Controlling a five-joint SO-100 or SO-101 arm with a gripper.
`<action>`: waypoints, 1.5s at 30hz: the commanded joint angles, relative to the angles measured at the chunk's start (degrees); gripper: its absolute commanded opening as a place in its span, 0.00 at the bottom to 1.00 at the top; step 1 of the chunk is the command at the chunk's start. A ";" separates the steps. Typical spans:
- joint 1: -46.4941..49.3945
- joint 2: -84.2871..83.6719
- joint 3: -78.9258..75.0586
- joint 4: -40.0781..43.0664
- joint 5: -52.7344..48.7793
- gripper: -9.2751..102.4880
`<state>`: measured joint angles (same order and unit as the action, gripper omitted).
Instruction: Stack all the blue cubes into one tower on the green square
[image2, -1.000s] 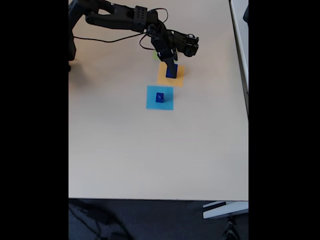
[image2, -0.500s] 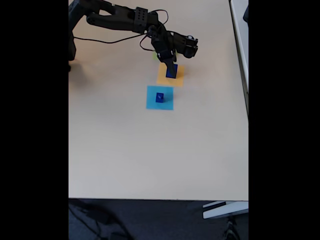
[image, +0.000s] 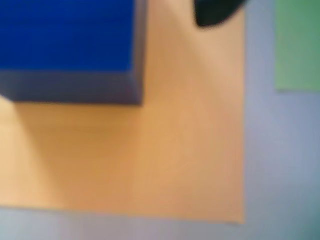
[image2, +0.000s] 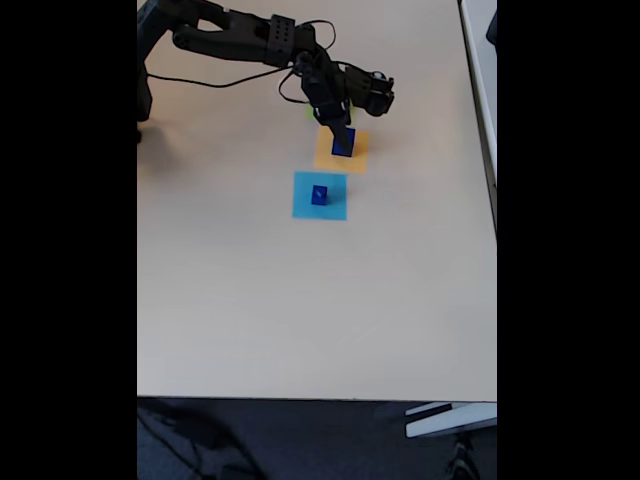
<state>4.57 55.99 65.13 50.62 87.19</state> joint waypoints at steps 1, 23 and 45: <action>0.35 1.41 0.53 -0.62 -0.44 0.32; 1.58 7.03 1.49 0.62 -5.19 0.08; -6.42 17.49 -11.43 12.30 8.53 0.08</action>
<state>0.26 70.22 57.74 62.75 91.67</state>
